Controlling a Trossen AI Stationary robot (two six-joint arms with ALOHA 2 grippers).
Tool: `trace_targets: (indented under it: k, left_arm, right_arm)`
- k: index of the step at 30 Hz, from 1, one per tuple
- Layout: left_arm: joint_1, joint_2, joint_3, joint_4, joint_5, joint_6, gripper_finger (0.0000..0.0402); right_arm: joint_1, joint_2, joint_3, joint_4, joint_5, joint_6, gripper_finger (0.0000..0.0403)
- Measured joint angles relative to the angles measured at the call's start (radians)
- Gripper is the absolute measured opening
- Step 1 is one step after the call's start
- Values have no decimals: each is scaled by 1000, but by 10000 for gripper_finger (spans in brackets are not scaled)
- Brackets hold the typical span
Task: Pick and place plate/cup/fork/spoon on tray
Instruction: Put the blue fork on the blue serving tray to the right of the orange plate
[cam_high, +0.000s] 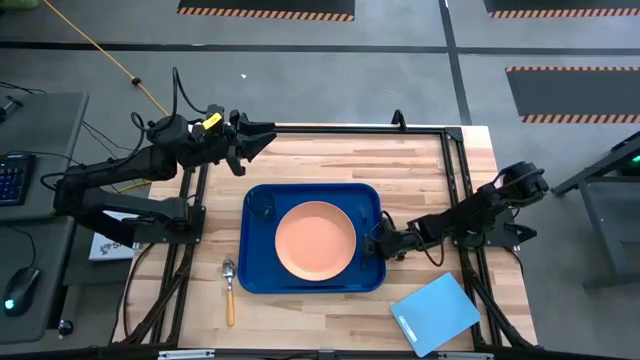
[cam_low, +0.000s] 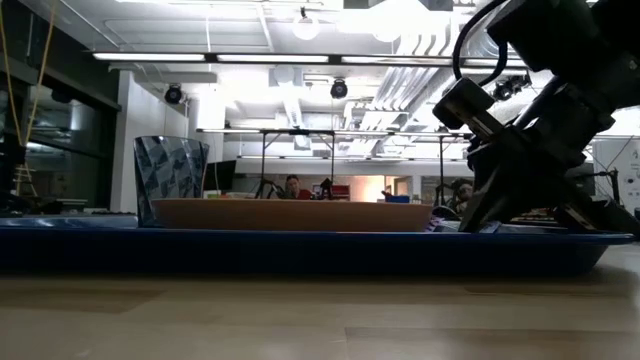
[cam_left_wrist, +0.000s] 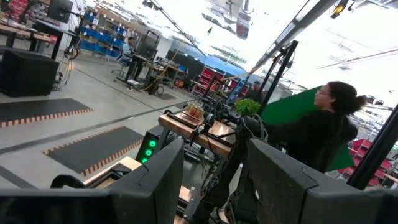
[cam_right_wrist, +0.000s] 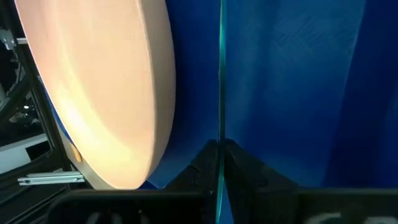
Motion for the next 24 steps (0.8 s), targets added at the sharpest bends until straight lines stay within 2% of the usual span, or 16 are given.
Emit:
trace_targets:
  k: [5, 11, 18, 24]
  left_arm:
    - [0, 0, 0, 0, 0, -1, 172]
    - [0, 0, 0, 0, 0, -2, 172]
    - [0, 0, 0, 0, 0, -1, 172]
    - [0, 0, 0, 0, 0, -1, 172]
  right_arm:
    - [0, 0, 0, -18, -16, -5, 70]
    - [-1, -4, 1, -31, -91, -69, 135]
    - [0, -68, 0, -114, -133, -118, 149]
    - [0, -211, -1, -341, -109, -145, 149]
